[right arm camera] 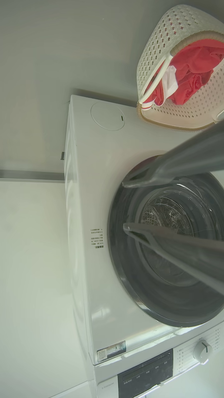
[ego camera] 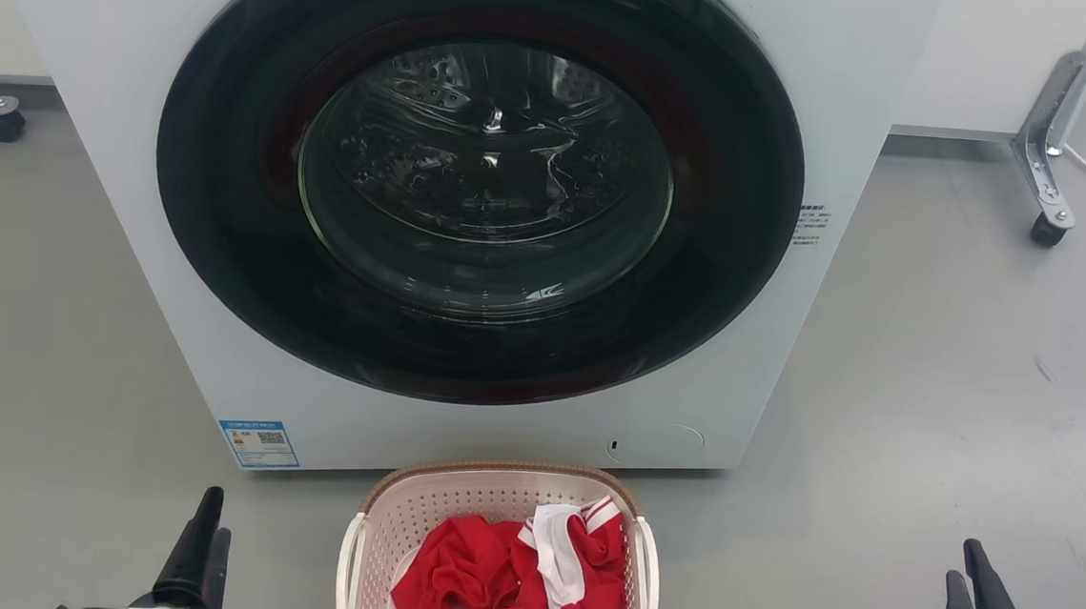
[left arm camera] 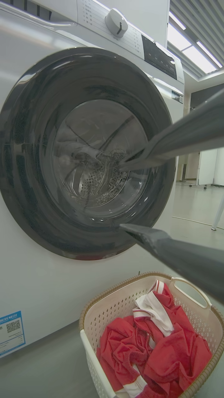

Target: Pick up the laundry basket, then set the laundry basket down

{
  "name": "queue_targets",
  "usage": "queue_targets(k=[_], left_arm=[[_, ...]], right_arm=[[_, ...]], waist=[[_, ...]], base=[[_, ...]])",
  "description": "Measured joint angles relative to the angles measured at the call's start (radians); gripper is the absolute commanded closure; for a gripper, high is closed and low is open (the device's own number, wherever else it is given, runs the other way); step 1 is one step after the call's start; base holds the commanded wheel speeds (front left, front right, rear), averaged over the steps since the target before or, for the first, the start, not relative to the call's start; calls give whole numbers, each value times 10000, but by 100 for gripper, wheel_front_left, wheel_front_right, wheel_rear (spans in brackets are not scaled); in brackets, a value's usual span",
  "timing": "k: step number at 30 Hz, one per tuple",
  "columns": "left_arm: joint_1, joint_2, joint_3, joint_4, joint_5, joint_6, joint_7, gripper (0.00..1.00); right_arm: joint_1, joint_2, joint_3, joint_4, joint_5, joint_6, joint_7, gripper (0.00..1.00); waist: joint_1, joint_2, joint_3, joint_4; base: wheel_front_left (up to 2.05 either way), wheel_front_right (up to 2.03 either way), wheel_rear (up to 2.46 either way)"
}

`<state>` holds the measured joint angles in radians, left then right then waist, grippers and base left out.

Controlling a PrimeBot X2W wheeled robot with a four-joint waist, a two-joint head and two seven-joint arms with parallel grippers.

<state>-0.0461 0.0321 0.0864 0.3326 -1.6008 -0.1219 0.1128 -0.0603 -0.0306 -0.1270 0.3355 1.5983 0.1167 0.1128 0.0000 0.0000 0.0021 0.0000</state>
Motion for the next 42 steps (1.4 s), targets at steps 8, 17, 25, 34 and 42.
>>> queue_targets(k=[8,17,25,34,42], left_arm=[[127,-6,-324,-15,73,2,-278,0],[137,0,-543,-303,846,261,-683,0],[174,2,-775,-616,2096,527,-980,0],[322,123,-1233,-922,3854,786,-1296,0],[365,334,-1687,-1185,5722,1045,-1603,0]], right_arm=[[112,31,355,6,-81,-21,-270,0],[114,29,602,-121,-869,-307,-671,0],[117,23,1003,-345,-2132,-562,-974,0],[119,-17,1453,-520,-3791,-826,-1300,0],[142,-165,1954,-709,-5474,-1011,-1620,0]], waist=[[0,0,-1,3],[0,0,-4,10],[0,0,-4,21],[0,0,-11,36],[0,0,-55,48]], base=[[0,0,0],[0,0,0],[0,0,0],[0,0,0],[0,0,0]])
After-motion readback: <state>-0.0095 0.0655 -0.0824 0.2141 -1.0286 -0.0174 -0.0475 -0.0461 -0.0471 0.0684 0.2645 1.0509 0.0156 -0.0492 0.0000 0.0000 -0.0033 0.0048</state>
